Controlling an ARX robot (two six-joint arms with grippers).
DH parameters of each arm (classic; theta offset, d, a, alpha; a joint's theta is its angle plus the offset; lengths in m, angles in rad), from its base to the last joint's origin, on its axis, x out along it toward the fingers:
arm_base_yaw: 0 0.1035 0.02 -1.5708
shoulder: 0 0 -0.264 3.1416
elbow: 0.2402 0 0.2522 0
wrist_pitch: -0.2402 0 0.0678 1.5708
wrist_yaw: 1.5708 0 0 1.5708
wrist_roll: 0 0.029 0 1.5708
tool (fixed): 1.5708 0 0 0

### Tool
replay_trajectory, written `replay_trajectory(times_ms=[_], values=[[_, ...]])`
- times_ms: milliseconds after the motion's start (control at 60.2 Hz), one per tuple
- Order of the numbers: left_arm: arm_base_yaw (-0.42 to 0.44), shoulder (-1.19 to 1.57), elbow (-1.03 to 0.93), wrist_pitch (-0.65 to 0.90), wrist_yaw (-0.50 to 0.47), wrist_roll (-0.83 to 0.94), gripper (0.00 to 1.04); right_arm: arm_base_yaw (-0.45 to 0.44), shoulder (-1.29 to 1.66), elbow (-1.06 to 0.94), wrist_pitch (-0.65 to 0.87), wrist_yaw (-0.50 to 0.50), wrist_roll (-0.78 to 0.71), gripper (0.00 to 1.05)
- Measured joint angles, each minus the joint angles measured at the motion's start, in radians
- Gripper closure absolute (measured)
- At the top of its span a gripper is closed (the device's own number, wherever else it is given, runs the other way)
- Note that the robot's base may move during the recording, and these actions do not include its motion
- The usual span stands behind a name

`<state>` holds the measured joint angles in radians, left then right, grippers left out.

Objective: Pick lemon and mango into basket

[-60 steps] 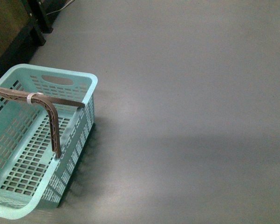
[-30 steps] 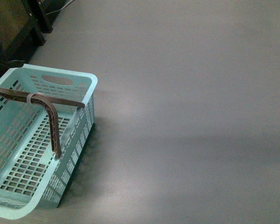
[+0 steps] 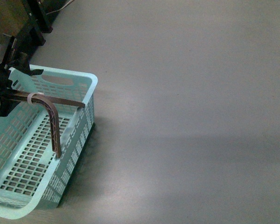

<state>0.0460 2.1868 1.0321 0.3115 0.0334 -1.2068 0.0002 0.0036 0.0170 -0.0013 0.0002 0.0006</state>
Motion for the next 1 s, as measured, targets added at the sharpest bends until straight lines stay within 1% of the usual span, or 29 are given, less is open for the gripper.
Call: replay_trajectory(times_ms=[116, 166, 299, 465, 598, 681, 996], values=[[0.008, 0.007, 0.004, -0.023, -0.005, -0.053, 0.72, 0.0, 0.0, 0.0, 0.0, 0.0, 0.0, 0.09], [0.01, 0.007, 0.01, -0.047, -0.01, -0.059, 0.75, 0.0, 0.0, 0.0, 0.0, 0.0, 0.0, 0.09], [0.016, -0.002, 0.017, -0.087, -0.019, -0.064, 0.76, 0.0, 0.0, 0.0, 0.0, 0.0, 0.0, 0.09], [0.023, -0.077, -0.072, -0.066, -0.019, -0.084, 0.76, 0.0, 0.0, 0.0, 0.0, 0.0, 0.0, 0.09], [0.009, -0.343, -0.228, -0.064, -0.002, -0.144, 0.77, 0.0, 0.0, 0.0, 0.0, 0.0, 0.0, 0.09], [-0.006, -0.534, -0.286, -0.103, -0.001, -0.174, 0.77, 0.0, 0.0, 0.0, 0.0, 0.0, 0.0, 0.09], [-0.048, -0.982, -0.282, -0.319, -0.017, -0.256, 0.78, 0.0, 0.0, 0.0, 0.0, 0.0, 0.0, 0.09]])
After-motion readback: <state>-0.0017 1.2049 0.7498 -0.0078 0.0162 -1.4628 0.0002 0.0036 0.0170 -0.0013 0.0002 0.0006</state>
